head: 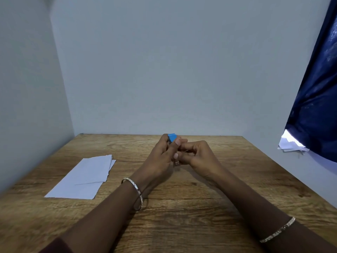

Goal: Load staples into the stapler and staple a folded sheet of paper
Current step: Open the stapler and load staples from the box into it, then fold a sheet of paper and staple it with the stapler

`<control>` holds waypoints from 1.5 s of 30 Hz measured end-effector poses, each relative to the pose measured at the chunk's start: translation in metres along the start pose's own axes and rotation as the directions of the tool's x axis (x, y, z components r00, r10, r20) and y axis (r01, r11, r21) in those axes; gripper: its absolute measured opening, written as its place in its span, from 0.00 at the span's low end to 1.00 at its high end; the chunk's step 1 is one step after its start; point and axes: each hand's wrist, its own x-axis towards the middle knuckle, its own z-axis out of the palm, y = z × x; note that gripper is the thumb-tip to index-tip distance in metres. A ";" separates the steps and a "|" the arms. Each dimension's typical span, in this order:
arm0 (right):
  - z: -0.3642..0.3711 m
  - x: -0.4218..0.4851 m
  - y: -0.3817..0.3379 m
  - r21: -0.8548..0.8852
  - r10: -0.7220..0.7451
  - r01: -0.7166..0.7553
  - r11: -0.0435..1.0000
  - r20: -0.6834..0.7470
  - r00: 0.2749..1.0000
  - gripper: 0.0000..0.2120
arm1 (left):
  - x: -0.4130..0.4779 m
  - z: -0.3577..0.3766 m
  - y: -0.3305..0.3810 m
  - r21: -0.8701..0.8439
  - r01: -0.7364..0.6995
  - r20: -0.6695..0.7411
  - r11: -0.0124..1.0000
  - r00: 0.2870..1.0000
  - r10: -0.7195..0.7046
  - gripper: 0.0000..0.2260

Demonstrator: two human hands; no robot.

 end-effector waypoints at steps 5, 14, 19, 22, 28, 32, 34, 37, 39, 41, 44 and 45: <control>0.002 -0.001 -0.005 -0.245 -0.013 -0.027 0.969 -0.163 0.987 0.11 | 0.006 -0.011 -0.004 0.093 0.040 -0.176 0.995 0.984 -0.023 0.13; 0.016 -0.007 -0.004 -0.793 -0.052 -0.088 0.603 -0.149 0.988 0.11 | 0.010 -0.028 -0.015 0.433 0.083 -0.423 0.898 0.898 0.121 0.07; 0.018 -0.008 -0.001 -0.837 0.022 -0.158 0.523 -0.172 0.985 0.13 | 0.010 -0.029 -0.017 0.548 0.064 -0.363 0.834 0.917 0.168 0.10; 0.019 -0.006 0.001 -0.851 0.028 -0.153 0.502 -0.161 0.987 0.13 | 0.006 -0.029 -0.016 0.575 0.054 -0.337 0.816 0.925 0.177 0.10; 0.021 -0.007 0.001 -0.870 -0.010 -0.131 0.475 -0.154 0.988 0.20 | -0.003 -0.025 -0.009 0.587 0.067 -0.347 0.807 0.921 0.177 0.08; 0.026 -0.017 -0.006 -0.853 -0.234 -0.062 0.519 -0.211 0.949 0.23 | -0.024 -0.026 0.004 0.616 0.049 -0.358 0.786 0.906 0.224 0.07; 0.033 -0.021 -0.009 -0.852 -0.340 0.020 0.523 -0.187 0.921 0.14 | -0.037 -0.029 0.008 0.660 0.026 -0.336 0.751 0.904 0.264 0.07; 0.055 -0.025 -0.014 -0.837 -0.409 0.143 0.528 -0.104 0.906 0.05 | -0.061 -0.047 0.016 0.753 0.037 -0.315 0.657 0.897 0.311 0.08; 0.073 -0.025 -0.015 -0.820 -0.409 0.198 0.536 -0.047 0.911 0.03 | -0.076 -0.066 0.020 0.808 0.075 -0.338 0.584 0.872 0.355 0.09; 0.093 -0.023 -0.014 -0.802 -0.375 0.238 0.548 0.019 0.927 0.05 | -0.091 -0.086 0.024 0.852 0.183 -0.399 0.490 0.833 0.383 0.09; 0.120 -0.012 -0.009 -0.751 -0.287 0.234 0.618 0.062 0.956 0.09 | -0.110 -0.112 0.026 0.842 0.428 -0.529 0.327 0.775 0.346 0.10; 0.128 -0.008 -0.008 -0.729 -0.255 0.219 0.649 0.062 0.965 0.10 | -0.115 -0.120 0.025 0.823 0.501 -0.566 0.269 0.764 0.310 0.11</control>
